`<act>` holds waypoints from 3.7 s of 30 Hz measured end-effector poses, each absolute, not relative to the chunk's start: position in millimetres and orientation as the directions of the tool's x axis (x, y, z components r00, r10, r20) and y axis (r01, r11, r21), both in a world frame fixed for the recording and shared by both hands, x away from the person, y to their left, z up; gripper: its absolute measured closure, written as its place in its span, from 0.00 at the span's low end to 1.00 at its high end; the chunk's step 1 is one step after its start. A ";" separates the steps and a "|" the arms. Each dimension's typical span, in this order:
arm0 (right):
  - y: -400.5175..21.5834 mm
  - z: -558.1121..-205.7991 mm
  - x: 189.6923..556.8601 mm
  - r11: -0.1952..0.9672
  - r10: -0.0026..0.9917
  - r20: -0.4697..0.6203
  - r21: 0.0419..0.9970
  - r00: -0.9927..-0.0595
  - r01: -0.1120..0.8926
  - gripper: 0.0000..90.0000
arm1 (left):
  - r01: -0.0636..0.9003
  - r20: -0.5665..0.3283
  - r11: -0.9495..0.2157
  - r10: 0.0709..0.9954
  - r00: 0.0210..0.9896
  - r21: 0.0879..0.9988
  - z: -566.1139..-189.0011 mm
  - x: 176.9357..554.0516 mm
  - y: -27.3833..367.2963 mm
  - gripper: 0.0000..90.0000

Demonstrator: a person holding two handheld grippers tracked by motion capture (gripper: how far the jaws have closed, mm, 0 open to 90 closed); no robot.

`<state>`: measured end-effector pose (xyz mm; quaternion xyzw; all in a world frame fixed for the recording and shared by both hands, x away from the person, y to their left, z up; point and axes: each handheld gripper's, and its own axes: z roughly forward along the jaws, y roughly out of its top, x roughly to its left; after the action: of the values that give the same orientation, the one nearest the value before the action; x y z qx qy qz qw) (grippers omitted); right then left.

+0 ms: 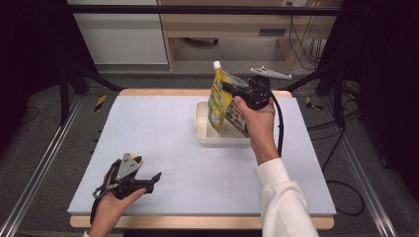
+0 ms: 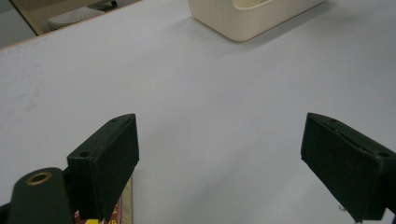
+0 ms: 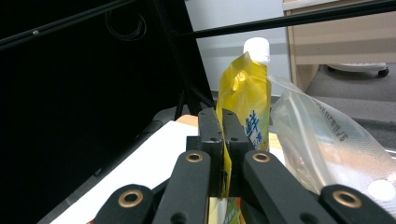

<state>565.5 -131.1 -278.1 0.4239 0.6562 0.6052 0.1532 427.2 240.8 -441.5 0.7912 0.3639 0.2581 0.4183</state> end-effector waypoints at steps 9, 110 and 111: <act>-136.3 -280.6 577.3 -0.103 0.754 0.311 0.925 -0.578 0.365 1.00 | 0.363 0.105 -0.390 0.790 0.604 0.847 -442.5 427.0 239.7 0.12; -90.2 -320.0 599.2 0.041 0.881 0.056 0.980 -0.470 0.193 1.00 | 0.361 0.092 -0.399 0.768 0.634 0.843 -444.1 426.8 235.6 0.12; -90.6 -319.7 599.6 0.049 0.875 0.049 0.981 -0.482 0.188 1.00 | 0.360 0.096 -0.404 0.766 0.636 0.841 -443.9 426.5 235.2 0.12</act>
<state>599.6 -90.6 -319.7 0.4053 0.6556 0.5580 0.3075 426.5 235.2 -443.9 0.8018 0.3509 0.2427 0.4184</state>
